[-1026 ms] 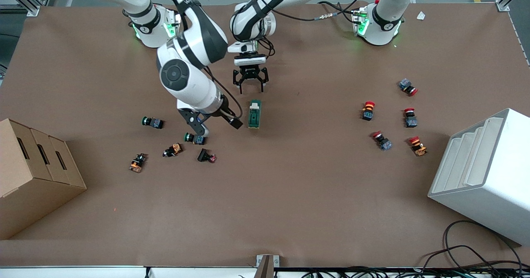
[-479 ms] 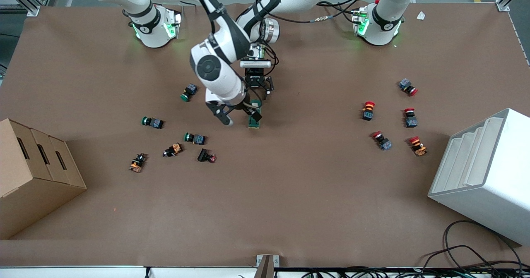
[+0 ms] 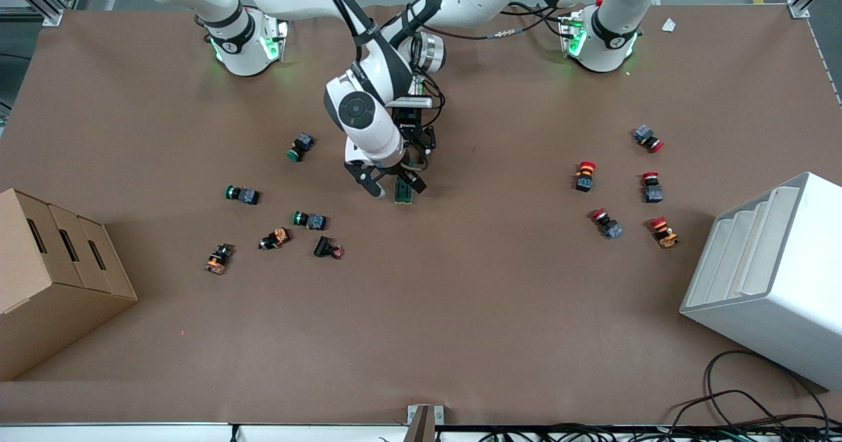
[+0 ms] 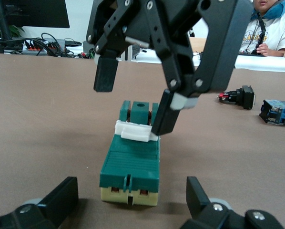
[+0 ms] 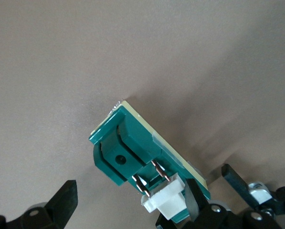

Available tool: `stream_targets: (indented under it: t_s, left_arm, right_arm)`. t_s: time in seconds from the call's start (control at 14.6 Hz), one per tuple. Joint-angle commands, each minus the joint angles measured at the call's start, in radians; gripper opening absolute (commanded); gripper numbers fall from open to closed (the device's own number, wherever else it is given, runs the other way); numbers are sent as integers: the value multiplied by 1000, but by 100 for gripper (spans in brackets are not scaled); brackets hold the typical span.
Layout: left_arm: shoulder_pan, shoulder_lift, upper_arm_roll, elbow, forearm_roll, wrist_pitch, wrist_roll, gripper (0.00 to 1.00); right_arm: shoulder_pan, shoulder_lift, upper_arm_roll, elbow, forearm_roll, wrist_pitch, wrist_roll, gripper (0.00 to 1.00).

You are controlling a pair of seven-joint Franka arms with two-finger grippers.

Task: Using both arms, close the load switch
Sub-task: 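Hold the switch with the right gripper while the left gripper pushes the lever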

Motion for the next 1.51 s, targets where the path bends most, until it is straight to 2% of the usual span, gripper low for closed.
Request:
stream_targets:
  t_s: [0.0, 0.41, 0.82, 1.23, 1.44]
  left_arm:
    - [-20, 67, 23, 55, 27, 29, -7, 100]
    - [-26, 84, 28, 55, 25, 29, 61, 100]
    - [-26, 88, 28, 53, 22, 29, 96, 100]
    - [-23, 88, 26, 56, 14, 30, 95, 100]
    - [-22, 88, 26, 56, 16, 30, 96, 100]
  right_arm:
    - [30, 1, -11, -9, 25, 19, 18, 100]
    - [61, 22, -11, -7, 25, 28, 30, 100]
    - [38, 19, -12, 8, 28, 30, 41, 100]
    - [-36, 19, -12, 77, 28, 12, 39, 100]
    - [-51, 19, -14, 132, 31, -59, 57, 100]
